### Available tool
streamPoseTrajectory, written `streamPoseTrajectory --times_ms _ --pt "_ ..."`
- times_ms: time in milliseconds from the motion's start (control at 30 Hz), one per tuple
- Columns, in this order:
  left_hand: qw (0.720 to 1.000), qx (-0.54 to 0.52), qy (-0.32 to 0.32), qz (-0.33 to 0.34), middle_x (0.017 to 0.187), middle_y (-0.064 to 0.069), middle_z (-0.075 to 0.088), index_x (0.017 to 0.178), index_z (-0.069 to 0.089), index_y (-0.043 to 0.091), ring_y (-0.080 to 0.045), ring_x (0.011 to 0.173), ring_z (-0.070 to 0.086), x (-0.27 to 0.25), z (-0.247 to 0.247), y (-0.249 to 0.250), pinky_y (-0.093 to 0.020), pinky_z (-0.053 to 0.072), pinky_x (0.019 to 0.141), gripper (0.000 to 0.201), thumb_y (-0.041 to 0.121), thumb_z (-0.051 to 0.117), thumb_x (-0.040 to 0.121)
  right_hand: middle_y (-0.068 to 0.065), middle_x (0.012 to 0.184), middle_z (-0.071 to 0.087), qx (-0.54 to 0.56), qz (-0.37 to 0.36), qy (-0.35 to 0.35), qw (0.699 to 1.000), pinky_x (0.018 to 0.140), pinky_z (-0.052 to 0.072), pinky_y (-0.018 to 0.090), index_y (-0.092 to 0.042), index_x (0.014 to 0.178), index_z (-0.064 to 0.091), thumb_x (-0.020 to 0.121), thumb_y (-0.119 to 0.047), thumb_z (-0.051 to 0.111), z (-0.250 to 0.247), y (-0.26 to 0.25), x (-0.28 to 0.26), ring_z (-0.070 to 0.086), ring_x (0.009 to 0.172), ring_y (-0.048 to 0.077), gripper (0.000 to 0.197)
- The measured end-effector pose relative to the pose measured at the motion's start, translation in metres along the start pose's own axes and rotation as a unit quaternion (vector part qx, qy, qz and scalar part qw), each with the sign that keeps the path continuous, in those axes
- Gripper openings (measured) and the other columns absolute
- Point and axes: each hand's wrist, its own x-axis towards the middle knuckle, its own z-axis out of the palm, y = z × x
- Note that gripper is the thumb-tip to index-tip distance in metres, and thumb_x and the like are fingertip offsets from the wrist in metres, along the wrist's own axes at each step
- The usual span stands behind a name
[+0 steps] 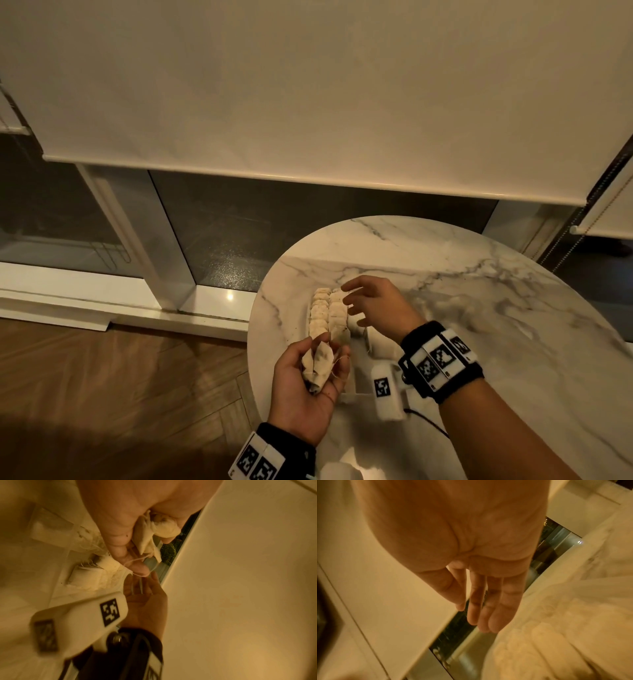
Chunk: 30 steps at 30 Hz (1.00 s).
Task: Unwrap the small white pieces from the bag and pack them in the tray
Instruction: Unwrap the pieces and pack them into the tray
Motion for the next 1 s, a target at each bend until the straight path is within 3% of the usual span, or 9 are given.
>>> streamPoseTrajectory --times_ms 100,167,267,333,400,567,767,867,1000 --pt "1.0 0.0 -0.002 0.0 0.101 -0.02 0.068 0.109 0.066 -0.003 -0.035 0.084 0.07 0.001 -0.001 -0.002 -0.036 0.06 0.069 0.038 0.019 0.062 0.078 0.0 0.087 0.073 0.02 -0.056 0.018 0.998 0.068 0.056 0.032 -0.027 0.09 0.07 0.092 -0.01 0.059 0.001 -0.006 -0.041 0.068 0.077 0.015 0.02" --pt "1.0 -0.007 0.002 0.006 0.106 -0.02 0.068 0.118 0.065 -0.004 -0.032 0.092 0.068 0.004 -0.002 -0.004 -0.038 0.061 0.073 0.041 0.019 0.06 0.084 -0.004 0.078 0.072 -0.008 -0.075 0.021 0.997 0.071 0.059 0.036 -0.025 0.082 0.071 0.089 -0.023 0.067 0.005 -0.005 -0.066 0.068 0.072 0.011 0.008" --pt "1.0 0.003 0.003 0.017 0.114 -0.017 0.068 0.127 0.063 0.0 -0.029 0.1 0.066 0.007 -0.002 -0.009 -0.038 0.057 0.084 0.044 0.019 0.057 0.088 -0.007 0.064 0.068 -0.068 -0.069 0.017 0.995 0.057 0.049 0.021 -0.021 0.074 0.069 0.084 -0.042 0.072 0.013 -0.005 -0.092 0.06 0.056 0.001 0.023" --pt "1.0 0.018 -0.001 0.018 0.106 -0.016 0.071 0.121 0.066 0.001 -0.027 0.097 0.068 0.006 0.0 -0.014 -0.037 0.052 0.091 0.038 0.018 0.058 0.087 -0.008 0.055 0.062 -0.121 -0.055 0.03 0.991 0.048 0.039 0.015 -0.02 0.07 0.068 0.082 -0.05 0.071 0.016 -0.004 -0.097 0.054 0.05 0.0 0.033" --pt "0.999 0.028 -0.003 0.02 0.097 -0.014 0.072 0.116 0.069 0.003 -0.025 0.086 0.07 0.004 0.004 -0.018 -0.034 0.051 0.086 0.037 0.016 0.06 0.082 -0.008 0.052 0.058 -0.149 -0.049 0.035 0.987 0.046 0.036 0.015 -0.017 0.067 0.067 0.082 -0.049 0.072 0.016 -0.001 -0.098 0.052 0.048 0.0 0.035" --pt "0.999 0.037 -0.012 0.022 0.1 -0.014 0.074 0.112 0.069 0.004 -0.027 0.087 0.072 0.0 0.01 -0.024 -0.034 0.056 0.08 0.036 0.016 0.06 0.079 -0.005 0.059 0.065 -0.127 -0.063 0.016 0.99 0.05 0.041 0.015 -0.02 0.071 0.07 0.083 -0.027 0.07 0.013 -0.003 -0.101 0.056 0.05 0.0 0.014" --pt "1.0 0.024 -0.002 -0.013 0.108 -0.016 0.067 0.123 0.065 0.007 -0.028 0.087 0.066 0.008 -0.002 -0.02 -0.033 0.056 0.066 0.041 0.022 0.058 0.086 -0.011 0.072 0.07 -0.095 -0.118 0.027 0.988 0.058 0.049 0.017 -0.027 0.077 0.07 0.087 -0.03 0.07 0.003 -0.014 -0.103 0.064 0.064 0.003 0.01" --pt "0.999 0.011 -0.001 -0.034 0.095 -0.015 0.066 0.117 0.065 0.005 -0.025 0.07 0.064 0.006 -0.003 -0.018 -0.03 0.054 0.056 0.034 0.021 0.058 0.088 -0.008 0.075 0.072 -0.06 -0.122 0.008 0.991 0.056 0.05 0.018 -0.026 0.084 0.073 0.09 -0.026 0.071 -0.002 -0.013 -0.098 0.068 0.068 0.007 0.006" --pt "0.999 0.003 0.002 -0.053 0.08 -0.01 0.061 0.102 0.065 0.008 -0.021 0.06 0.057 0.006 -0.007 -0.012 -0.021 0.046 0.042 0.023 0.02 0.061 0.084 -0.002 0.075 0.073 -0.021 -0.121 0.001 0.992 0.05 0.047 0.019 -0.019 0.087 0.075 0.09 -0.019 0.073 -0.013 -0.016 -0.088 0.068 0.064 0.011 0.003"
